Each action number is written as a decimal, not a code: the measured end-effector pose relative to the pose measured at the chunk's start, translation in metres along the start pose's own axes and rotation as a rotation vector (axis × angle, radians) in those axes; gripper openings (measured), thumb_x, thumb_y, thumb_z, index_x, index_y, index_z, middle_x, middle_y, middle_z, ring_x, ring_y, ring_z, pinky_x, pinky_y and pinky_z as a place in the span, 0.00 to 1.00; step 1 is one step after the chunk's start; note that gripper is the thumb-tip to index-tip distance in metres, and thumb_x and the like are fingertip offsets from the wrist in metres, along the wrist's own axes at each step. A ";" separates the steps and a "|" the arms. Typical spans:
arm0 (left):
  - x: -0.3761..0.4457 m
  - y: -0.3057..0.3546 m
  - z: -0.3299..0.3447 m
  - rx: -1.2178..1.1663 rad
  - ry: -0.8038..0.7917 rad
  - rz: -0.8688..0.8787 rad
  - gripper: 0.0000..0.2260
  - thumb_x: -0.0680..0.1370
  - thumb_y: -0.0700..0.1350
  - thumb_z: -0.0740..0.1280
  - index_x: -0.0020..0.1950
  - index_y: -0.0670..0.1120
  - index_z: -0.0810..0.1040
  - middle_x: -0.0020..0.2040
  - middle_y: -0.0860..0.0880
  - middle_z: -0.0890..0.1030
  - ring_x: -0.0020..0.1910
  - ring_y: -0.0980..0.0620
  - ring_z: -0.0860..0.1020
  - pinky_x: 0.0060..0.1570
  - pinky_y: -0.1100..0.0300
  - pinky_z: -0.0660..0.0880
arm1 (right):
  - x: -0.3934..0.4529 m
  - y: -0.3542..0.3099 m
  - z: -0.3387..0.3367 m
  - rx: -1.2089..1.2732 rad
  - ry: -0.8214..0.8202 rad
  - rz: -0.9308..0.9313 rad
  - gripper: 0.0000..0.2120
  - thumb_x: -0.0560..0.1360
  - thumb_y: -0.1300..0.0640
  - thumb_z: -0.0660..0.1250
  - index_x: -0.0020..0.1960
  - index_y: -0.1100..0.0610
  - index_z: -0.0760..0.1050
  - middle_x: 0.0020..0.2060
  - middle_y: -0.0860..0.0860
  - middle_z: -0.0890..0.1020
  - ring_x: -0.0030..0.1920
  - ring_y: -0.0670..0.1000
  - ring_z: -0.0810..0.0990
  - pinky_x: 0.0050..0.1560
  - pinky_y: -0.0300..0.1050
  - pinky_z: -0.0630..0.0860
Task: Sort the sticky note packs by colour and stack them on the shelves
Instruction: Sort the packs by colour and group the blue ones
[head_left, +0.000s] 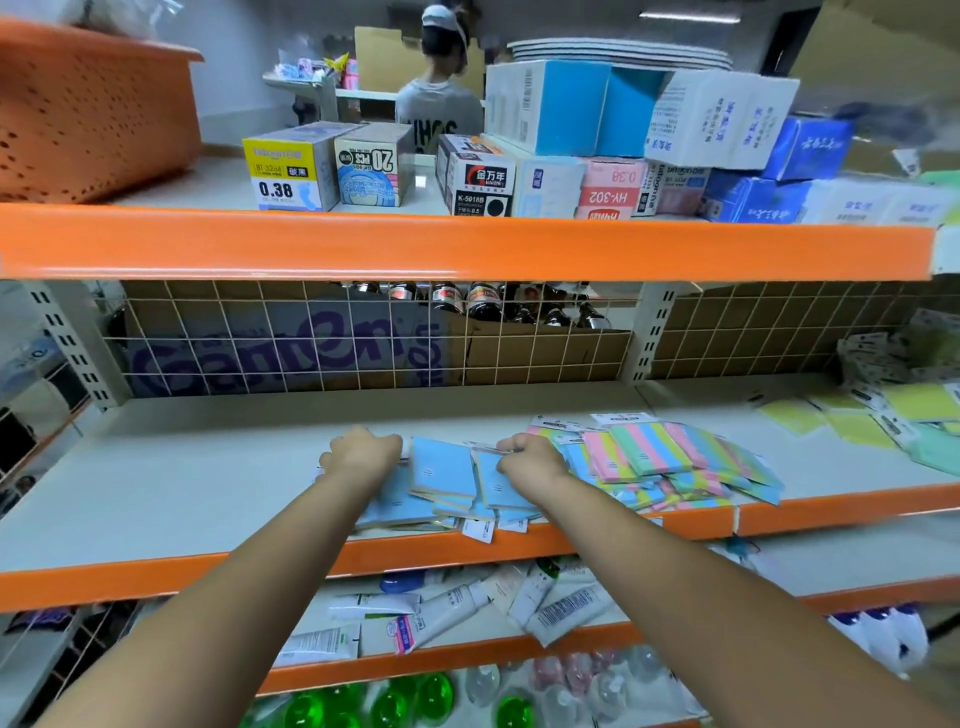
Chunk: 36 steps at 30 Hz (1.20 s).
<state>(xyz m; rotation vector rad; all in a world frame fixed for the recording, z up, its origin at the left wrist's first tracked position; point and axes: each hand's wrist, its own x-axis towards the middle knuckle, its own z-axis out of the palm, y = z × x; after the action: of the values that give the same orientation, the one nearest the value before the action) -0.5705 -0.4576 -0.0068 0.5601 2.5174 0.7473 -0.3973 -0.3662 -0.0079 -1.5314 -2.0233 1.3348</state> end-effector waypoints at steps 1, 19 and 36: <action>-0.002 0.005 0.002 -0.017 -0.019 0.024 0.22 0.75 0.51 0.61 0.67 0.43 0.70 0.63 0.40 0.74 0.61 0.38 0.71 0.60 0.52 0.70 | -0.002 0.000 -0.003 0.002 0.004 -0.003 0.18 0.77 0.64 0.60 0.66 0.55 0.74 0.63 0.54 0.76 0.59 0.55 0.75 0.52 0.39 0.69; -0.104 0.137 0.089 -0.115 -0.055 0.373 0.08 0.78 0.45 0.61 0.52 0.44 0.77 0.50 0.44 0.80 0.54 0.42 0.77 0.47 0.59 0.70 | -0.014 0.048 -0.124 0.137 0.155 -0.113 0.10 0.73 0.60 0.64 0.37 0.46 0.73 0.45 0.51 0.83 0.49 0.57 0.82 0.50 0.51 0.80; -0.250 0.309 0.306 0.096 -0.272 0.668 0.05 0.76 0.46 0.62 0.42 0.49 0.76 0.43 0.45 0.81 0.46 0.44 0.79 0.46 0.59 0.73 | -0.015 0.235 -0.370 -0.062 0.333 -0.064 0.10 0.75 0.61 0.63 0.53 0.55 0.80 0.55 0.53 0.82 0.56 0.56 0.79 0.58 0.45 0.75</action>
<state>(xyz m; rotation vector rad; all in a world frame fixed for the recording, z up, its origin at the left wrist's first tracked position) -0.1299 -0.2197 0.0213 1.4678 2.1123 0.7065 0.0040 -0.1911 0.0096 -1.5784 -1.8993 0.9284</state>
